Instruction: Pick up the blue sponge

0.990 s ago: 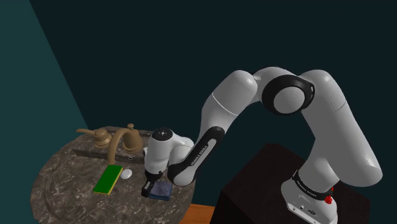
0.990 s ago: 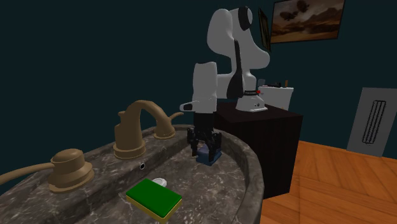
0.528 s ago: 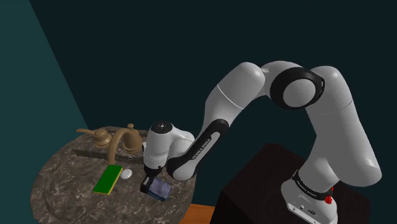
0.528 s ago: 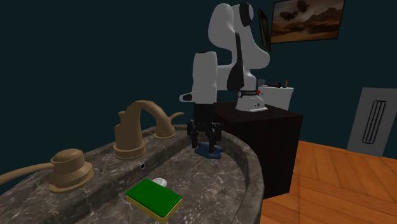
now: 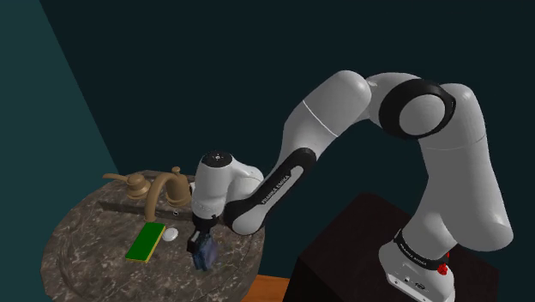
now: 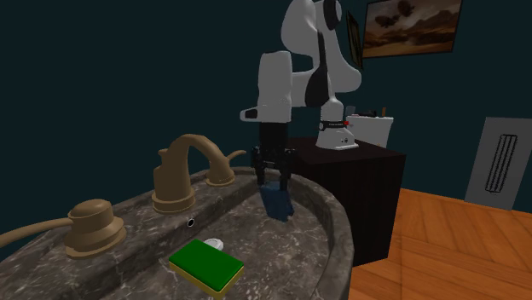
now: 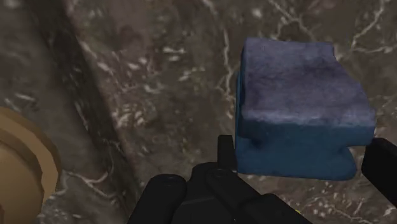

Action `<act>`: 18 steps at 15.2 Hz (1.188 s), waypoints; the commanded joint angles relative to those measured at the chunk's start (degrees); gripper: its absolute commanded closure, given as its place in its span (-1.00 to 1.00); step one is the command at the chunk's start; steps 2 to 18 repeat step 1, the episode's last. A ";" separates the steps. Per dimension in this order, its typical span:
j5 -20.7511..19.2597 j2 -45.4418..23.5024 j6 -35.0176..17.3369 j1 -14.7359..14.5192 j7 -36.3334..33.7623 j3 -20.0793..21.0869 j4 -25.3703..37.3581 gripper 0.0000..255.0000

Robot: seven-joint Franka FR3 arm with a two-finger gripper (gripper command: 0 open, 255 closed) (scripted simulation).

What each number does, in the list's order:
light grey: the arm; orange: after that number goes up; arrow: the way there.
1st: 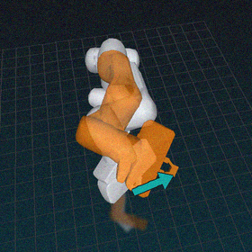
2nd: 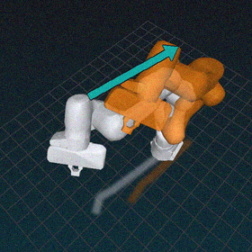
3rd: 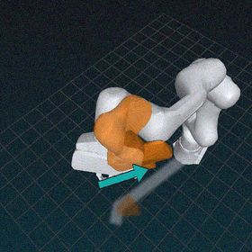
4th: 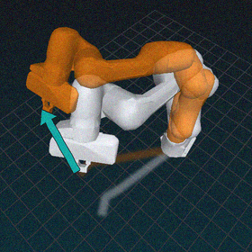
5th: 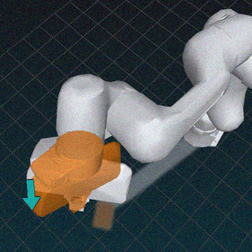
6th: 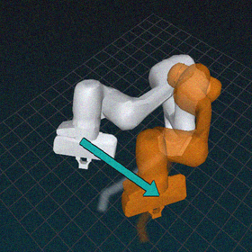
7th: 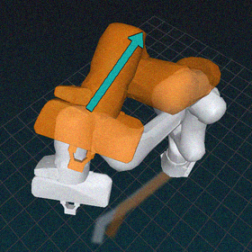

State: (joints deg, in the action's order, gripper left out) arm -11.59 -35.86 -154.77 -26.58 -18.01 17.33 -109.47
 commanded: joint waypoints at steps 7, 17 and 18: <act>0.10 0.35 0.20 0.13 0.08 0.12 -0.15 1.00; 0.10 0.35 0.20 0.13 0.08 0.12 -0.15 1.00; 0.10 0.35 0.20 0.13 0.08 0.12 -0.15 1.00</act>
